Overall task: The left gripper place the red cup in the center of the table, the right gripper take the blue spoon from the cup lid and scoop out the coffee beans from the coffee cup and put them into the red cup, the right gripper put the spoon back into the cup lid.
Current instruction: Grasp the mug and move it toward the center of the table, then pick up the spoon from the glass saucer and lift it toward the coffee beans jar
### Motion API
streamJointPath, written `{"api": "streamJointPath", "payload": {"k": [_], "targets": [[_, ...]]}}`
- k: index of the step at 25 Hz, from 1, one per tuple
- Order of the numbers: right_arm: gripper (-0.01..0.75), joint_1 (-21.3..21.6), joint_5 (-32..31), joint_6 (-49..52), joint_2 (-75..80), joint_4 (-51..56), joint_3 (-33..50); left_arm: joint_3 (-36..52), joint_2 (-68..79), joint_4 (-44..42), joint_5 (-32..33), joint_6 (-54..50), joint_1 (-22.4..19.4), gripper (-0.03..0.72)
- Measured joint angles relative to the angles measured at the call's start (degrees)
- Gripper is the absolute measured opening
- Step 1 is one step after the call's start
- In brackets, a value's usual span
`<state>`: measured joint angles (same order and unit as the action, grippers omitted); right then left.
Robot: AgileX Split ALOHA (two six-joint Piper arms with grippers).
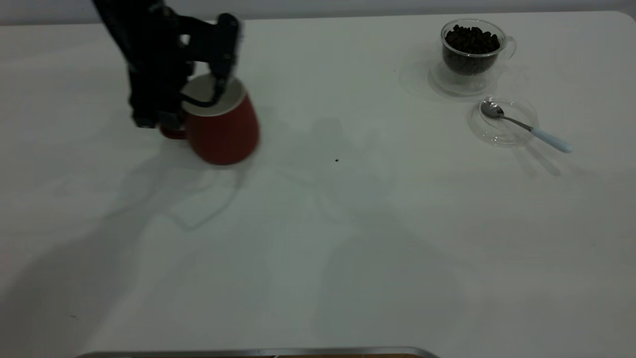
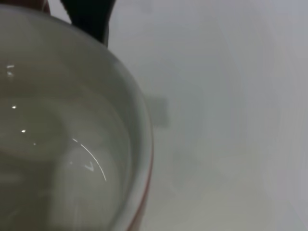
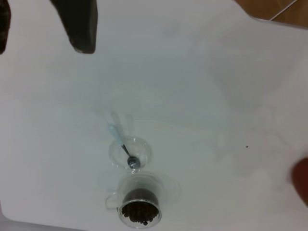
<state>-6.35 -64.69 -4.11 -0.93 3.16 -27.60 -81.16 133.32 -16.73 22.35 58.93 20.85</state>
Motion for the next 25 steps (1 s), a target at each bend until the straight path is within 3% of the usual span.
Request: {"api": "streamJointPath", "payload": {"k": [5,11,19,25], "targets": [[0.389,0.0,0.0,0.0,0.0,0.0,0.0,-2.1,0.6,4.1,0.2,-1.5,2.6,0.516],[0.389,0.0,0.0,0.0,0.0,0.0,0.0,-3.3,0.8,6.7,1.0,-2.3,2.8,0.515],[0.389,0.0,0.0,0.0,0.0,0.0,0.0,-3.3,-4.9,5.6,15.6,-5.3,2.7,0.515],[0.389,0.0,0.0,0.0,0.0,0.0,0.0,-3.3,-18.8,5.5,24.9,-23.1,2.7,0.515]]}}
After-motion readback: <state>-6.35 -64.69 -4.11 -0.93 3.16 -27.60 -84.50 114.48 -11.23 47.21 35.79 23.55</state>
